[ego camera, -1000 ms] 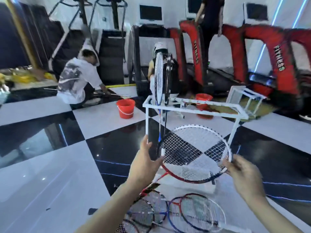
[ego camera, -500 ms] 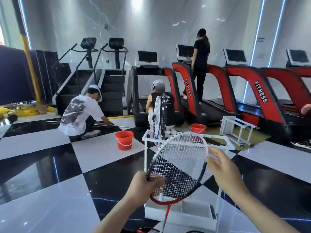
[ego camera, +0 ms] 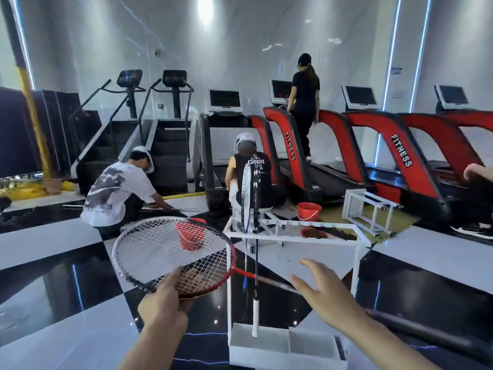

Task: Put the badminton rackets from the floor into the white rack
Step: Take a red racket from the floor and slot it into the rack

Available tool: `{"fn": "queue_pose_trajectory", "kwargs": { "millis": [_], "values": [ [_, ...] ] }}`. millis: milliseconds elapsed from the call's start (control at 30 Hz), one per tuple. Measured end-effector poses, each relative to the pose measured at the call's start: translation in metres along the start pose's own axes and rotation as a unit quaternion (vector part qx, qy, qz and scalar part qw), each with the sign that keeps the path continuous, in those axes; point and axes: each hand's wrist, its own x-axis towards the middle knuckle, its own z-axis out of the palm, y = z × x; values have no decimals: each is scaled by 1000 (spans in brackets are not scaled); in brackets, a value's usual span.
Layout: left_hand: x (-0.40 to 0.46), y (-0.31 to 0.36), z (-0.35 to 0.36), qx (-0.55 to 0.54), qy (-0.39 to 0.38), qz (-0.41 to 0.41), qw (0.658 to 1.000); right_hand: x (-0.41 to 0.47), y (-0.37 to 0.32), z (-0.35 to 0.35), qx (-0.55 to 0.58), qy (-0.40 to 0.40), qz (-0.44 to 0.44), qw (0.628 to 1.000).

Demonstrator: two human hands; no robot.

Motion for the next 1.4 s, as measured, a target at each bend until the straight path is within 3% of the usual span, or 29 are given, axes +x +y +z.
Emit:
{"fn": "queue_pose_trajectory", "kwargs": {
  "millis": [233,400,600,933,1167,1233,1333,1400],
  "values": [
    [-14,27,15,-53,-5,-5,999,30,3,0,-229,27,-82,970],
    [-50,54,42,-31,-87,37,995,81,0,-21,-203,75,-1,976],
    [-91,59,84,-28,-131,173,976,136,-9,-29,-163,95,69,980],
    [-74,48,137,-2,-59,252,966,181,32,-33,-88,108,86,987],
    [-57,30,156,61,-60,302,949,211,73,-9,-43,26,155,987],
    [-55,24,164,77,-72,330,938,212,88,2,-34,34,151,987],
    [-44,15,173,95,-72,343,932,206,108,9,-41,25,174,984],
    [-32,8,180,111,-83,347,928,201,124,15,-123,7,177,976]
  ]
}}
